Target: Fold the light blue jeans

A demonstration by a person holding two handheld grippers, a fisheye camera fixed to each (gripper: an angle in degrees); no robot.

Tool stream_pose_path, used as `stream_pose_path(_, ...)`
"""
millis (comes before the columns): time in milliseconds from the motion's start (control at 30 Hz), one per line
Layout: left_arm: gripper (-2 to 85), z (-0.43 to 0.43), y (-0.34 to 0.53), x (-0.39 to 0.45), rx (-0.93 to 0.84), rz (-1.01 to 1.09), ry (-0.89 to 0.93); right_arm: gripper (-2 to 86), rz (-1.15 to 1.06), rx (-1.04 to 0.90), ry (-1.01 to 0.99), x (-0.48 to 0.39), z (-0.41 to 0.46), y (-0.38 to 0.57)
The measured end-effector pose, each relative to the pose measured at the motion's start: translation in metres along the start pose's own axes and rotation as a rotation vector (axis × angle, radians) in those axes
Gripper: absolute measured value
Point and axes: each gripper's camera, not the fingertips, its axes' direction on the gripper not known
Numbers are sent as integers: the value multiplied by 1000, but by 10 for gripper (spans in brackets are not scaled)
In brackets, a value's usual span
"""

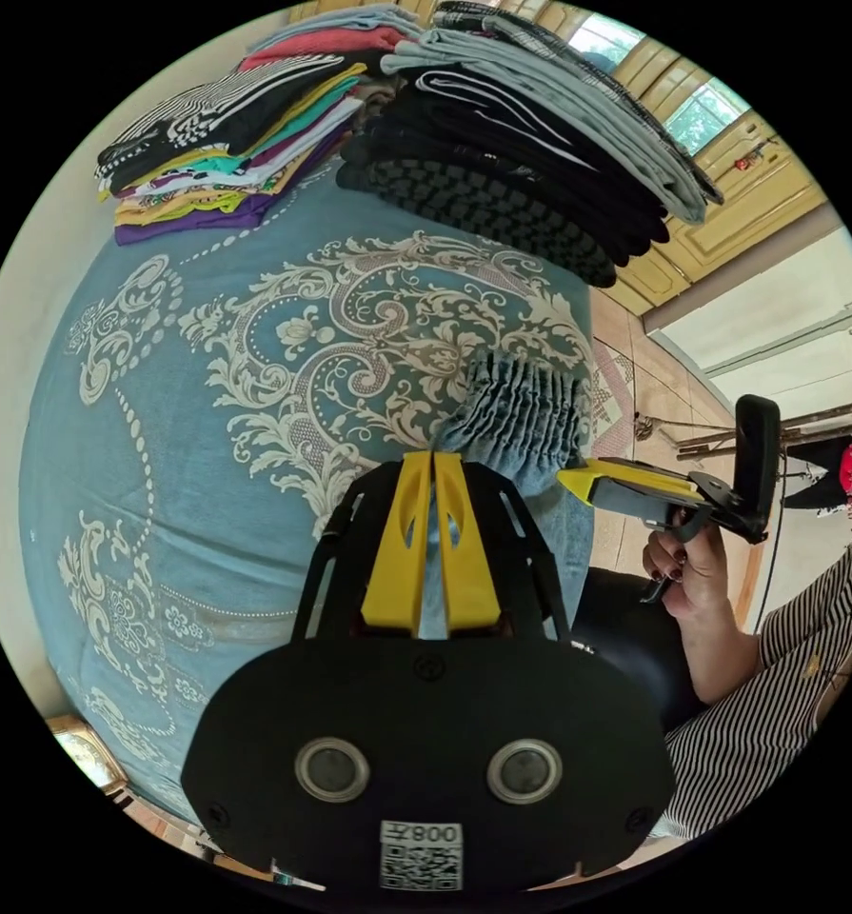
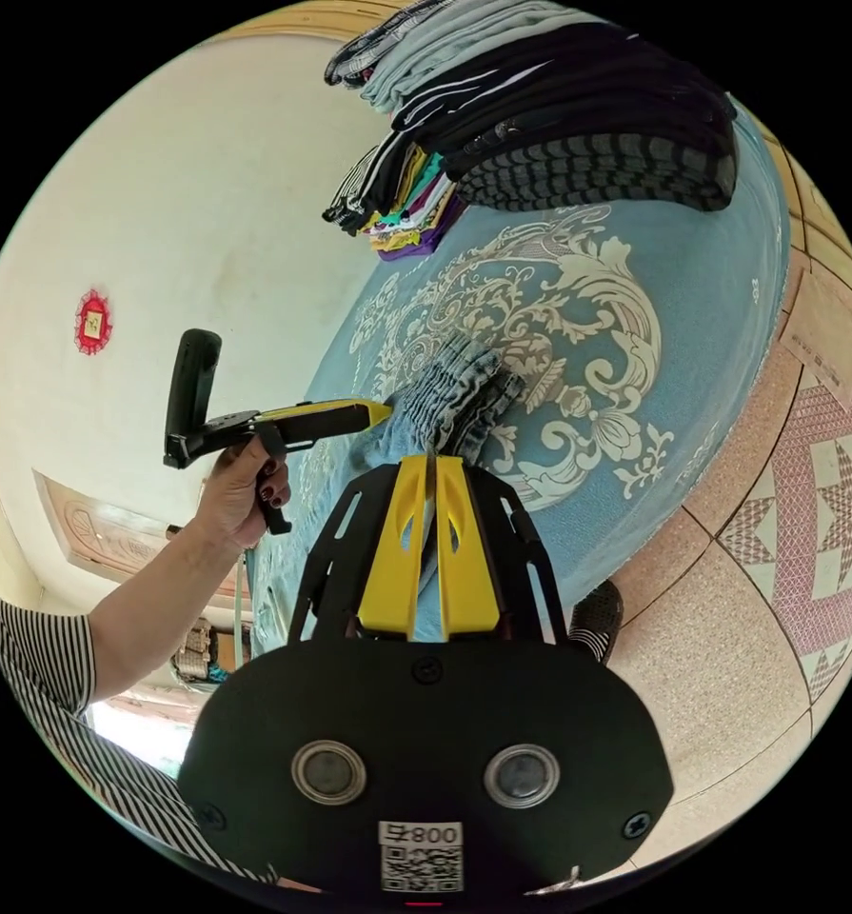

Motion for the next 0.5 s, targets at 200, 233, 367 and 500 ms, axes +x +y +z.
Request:
stream_pose_path(200, 12, -12, 9, -8, -14, 12, -17, 16, 14, -28, -21, -8, 0, -5)
stream_pose_path(233, 13, -18, 14, -11, -5, 6, -20, 16, 12, -29, -19, -12, -1, -6)
stream_pose_path(367, 14, -47, 32, -16, 80, -15, -61, 15, 4, -18, 8, -30, -7, -7)
stream_pose_path(500, 13, -67, 62, -19, 104, -38, -75, 10, 9, 47, 14, -43, -19, -6)
